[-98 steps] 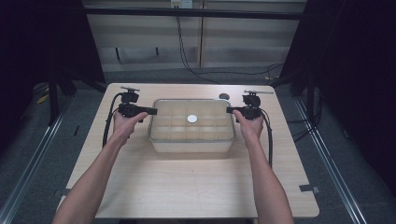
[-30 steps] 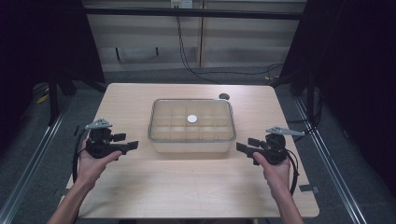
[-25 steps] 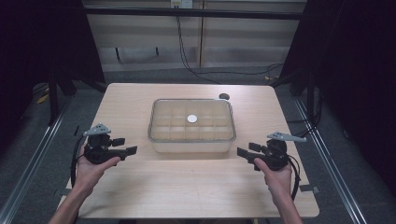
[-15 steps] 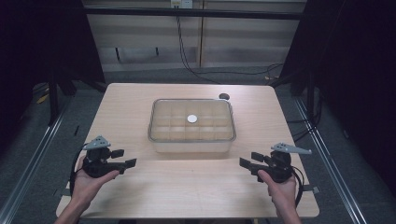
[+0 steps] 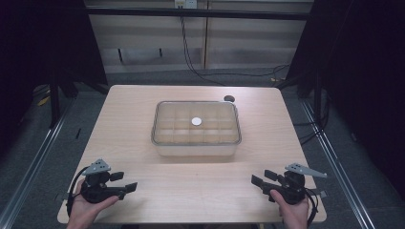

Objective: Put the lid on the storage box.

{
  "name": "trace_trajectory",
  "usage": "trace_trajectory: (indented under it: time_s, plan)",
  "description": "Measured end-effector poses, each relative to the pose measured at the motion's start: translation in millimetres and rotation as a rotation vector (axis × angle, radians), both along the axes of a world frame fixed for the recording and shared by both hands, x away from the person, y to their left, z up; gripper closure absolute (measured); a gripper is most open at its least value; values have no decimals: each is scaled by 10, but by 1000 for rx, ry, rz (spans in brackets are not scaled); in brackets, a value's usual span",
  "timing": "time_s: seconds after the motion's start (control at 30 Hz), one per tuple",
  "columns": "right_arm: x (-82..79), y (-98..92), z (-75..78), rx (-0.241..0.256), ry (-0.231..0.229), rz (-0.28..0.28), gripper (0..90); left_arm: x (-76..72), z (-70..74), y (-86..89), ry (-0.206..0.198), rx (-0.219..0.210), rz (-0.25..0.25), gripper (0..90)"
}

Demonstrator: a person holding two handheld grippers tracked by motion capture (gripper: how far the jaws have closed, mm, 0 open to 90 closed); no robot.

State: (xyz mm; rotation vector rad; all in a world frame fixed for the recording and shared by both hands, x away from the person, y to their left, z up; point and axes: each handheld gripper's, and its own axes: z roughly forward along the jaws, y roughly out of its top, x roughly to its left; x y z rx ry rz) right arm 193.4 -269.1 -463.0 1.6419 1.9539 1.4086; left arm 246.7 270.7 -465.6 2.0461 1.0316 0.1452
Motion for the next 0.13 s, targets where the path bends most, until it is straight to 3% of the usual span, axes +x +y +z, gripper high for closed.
trace_trajectory:
  time_s: [0.13]
  plan:
    - [-27,-17,-44,-13,6,-10,297,0,-87,-27,19,29,0,271]
